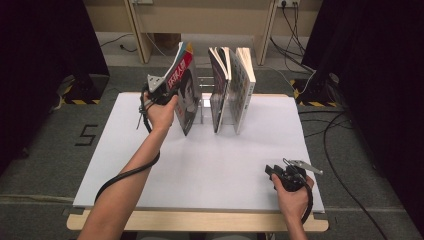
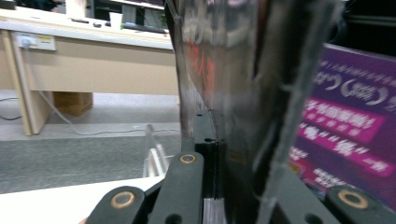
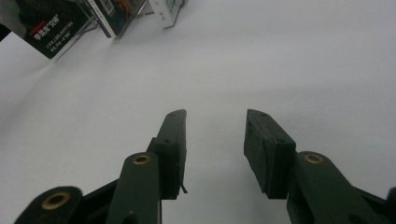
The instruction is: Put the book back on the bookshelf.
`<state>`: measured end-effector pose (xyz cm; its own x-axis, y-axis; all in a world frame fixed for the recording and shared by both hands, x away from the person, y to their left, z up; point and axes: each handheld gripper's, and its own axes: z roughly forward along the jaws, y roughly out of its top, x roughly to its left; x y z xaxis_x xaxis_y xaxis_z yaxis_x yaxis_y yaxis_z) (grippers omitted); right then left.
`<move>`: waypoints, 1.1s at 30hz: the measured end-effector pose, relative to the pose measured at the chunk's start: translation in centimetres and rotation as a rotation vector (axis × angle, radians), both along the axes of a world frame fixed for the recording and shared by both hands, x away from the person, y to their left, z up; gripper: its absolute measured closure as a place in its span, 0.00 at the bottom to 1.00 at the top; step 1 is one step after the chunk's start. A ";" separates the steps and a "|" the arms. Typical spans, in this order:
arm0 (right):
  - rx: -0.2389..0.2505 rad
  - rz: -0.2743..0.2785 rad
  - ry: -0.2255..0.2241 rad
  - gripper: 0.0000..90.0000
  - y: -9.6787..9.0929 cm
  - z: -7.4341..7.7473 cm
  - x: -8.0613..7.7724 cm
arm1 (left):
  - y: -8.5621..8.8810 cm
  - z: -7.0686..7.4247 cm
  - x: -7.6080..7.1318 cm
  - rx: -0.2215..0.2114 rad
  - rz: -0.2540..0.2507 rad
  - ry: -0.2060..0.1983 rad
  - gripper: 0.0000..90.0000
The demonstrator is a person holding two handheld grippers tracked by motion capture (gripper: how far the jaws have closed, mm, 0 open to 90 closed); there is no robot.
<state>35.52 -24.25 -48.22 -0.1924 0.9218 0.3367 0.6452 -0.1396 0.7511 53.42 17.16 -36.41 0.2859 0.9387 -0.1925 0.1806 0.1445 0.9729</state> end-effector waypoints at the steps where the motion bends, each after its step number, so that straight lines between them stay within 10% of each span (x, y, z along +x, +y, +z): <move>1: 0.000 0.000 -0.002 0.66 0.0 0.0 0.0 | 0.1 0.0 0.0 -0.008 0.006 0.001 0.96; 28: 0.000 0.002 0.004 0.66 0.1 -0.1 0.0 | 1.3 -0.1 0.1 0.020 0.024 0.025 0.93; 33: 0.004 -0.001 0.006 0.66 -0.1 -0.2 0.0 | 0.5 0.5 0.1 0.081 0.004 -0.011 0.96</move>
